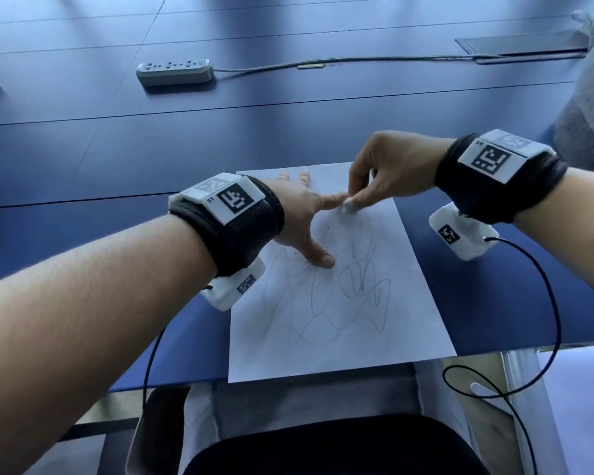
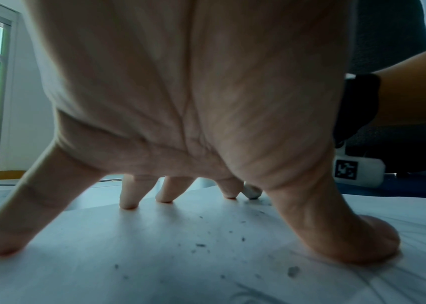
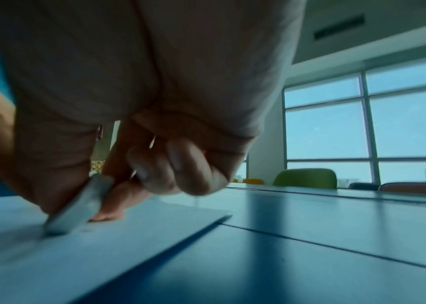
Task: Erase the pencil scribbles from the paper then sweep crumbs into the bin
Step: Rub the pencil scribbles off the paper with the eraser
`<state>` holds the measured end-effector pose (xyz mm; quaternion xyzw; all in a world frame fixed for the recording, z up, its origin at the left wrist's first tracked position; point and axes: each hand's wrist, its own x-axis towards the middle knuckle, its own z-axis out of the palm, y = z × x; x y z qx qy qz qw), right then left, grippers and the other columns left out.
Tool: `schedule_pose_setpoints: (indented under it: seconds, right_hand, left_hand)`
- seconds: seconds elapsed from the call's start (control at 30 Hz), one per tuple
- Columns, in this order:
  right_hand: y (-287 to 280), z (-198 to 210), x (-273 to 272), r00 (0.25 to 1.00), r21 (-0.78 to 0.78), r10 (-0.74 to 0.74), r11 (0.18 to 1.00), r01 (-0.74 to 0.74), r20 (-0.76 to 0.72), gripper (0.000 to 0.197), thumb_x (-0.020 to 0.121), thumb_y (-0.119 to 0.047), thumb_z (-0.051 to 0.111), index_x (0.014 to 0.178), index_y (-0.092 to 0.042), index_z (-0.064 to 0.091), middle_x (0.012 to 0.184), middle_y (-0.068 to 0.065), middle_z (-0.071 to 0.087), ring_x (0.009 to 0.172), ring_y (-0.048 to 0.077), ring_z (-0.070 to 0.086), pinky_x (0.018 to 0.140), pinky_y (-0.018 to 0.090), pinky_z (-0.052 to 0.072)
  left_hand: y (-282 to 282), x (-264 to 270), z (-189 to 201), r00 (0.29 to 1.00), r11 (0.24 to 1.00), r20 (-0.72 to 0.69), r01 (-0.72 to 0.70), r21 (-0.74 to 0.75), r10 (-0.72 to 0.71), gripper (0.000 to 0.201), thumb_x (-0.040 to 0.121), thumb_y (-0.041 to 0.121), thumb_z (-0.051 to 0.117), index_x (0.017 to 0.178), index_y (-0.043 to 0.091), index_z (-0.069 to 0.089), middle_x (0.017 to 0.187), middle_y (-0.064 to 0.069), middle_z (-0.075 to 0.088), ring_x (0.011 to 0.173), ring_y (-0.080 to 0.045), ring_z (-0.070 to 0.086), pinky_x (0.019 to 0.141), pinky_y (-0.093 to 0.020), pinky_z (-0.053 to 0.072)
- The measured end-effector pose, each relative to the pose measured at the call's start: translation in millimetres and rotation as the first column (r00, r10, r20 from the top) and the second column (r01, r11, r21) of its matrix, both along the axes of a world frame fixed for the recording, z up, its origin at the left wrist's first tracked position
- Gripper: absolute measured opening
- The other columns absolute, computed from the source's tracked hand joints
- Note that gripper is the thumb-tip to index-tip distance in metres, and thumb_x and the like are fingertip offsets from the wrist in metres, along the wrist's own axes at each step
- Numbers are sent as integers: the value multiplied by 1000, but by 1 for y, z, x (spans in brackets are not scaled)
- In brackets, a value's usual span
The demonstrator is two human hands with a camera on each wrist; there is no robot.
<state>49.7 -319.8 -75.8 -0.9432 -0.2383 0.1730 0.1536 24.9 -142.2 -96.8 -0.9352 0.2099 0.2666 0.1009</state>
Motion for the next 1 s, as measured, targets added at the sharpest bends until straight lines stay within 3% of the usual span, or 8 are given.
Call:
schedule_pose_setpoints:
  seconds: [0.1, 0.2, 0.37, 0.53, 0.63, 0.8, 0.93, 1.0]
  right_hand:
    - [4, -3, -3, 1000, 9, 25, 1000, -25, -6, 17, 76, -37, 80, 68, -22, 74, 51, -10, 54, 46, 3, 47, 52, 20, 38]
    - [7, -1, -8, 993, -42, 86, 995, -90, -82, 18, 76, -39, 80, 69, -23, 74, 49, -14, 53, 47, 2, 47, 49, 13, 37]
    - [0, 5, 1, 1000, -33, -1, 999, 1, -12, 16, 78, -35, 79, 71, -22, 73, 46, -21, 54, 47, -4, 50, 54, 20, 34]
    - [2, 9, -4, 988, -130, 78, 987, -95, -134, 18, 77, -41, 80, 72, -25, 74, 46, -20, 54, 46, -3, 50, 46, 7, 35]
    - [-1, 8, 5, 1000, -95, 17, 995, -19, -21, 15, 78, -39, 79, 72, -27, 73, 49, -23, 55, 49, -7, 50, 53, 16, 37]
    - [-1, 6, -5, 980, -125, 87, 986, -110, -179, 18, 76, -40, 81, 69, -24, 73, 45, -15, 51, 43, 2, 45, 50, 13, 36]
    - [-10, 5, 8, 998, -52, -15, 999, 12, -66, 18, 74, -43, 81, 72, -26, 75, 50, -16, 55, 47, -1, 49, 57, 21, 36]
    - [-10, 4, 4, 994, -56, 24, 998, -30, -108, 17, 74, -42, 81, 71, -27, 74, 50, -15, 53, 46, 1, 47, 55, 19, 37]
  left_hand:
    - [1, -1, 0, 1000, 1000, -6, -8, 12, 8, 116, 64, 82, 63, 150, 53, -9, 165, -14, -10, 151, -39, 0, 115, -57, 27]
    - [1, -2, 0, 1000, 1000, -5, -12, 23, 12, 117, 63, 83, 63, 151, 52, -8, 165, -13, -11, 151, -38, 0, 115, -57, 26]
    - [0, -2, 2, 1000, 1000, -13, -15, 12, 15, 117, 64, 82, 63, 149, 54, -12, 165, -14, -12, 151, -38, -2, 116, -58, 23]
    - [-1, -3, 2, 1000, 999, -8, -7, 32, 7, 118, 63, 83, 62, 149, 53, -13, 164, -14, -13, 151, -37, -2, 115, -58, 24]
    - [-1, -3, 2, 1000, 1000, -11, -13, 24, 13, 117, 63, 84, 62, 148, 55, -13, 165, -12, -12, 151, -36, -2, 115, -58, 23]
    - [0, -3, 3, 1000, 1000, -18, -19, 22, 19, 118, 64, 82, 63, 149, 54, -13, 164, -13, -13, 151, -37, -3, 116, -58, 23]
    - [-1, -2, 2, 999, 1000, -23, -23, 16, 23, 117, 63, 83, 63, 148, 56, -14, 165, -11, -13, 151, -37, -4, 115, -59, 23]
    - [-1, -3, 4, 999, 1000, -26, -23, 22, 23, 117, 64, 82, 63, 148, 55, -14, 165, -11, -14, 151, -36, -5, 115, -59, 23]
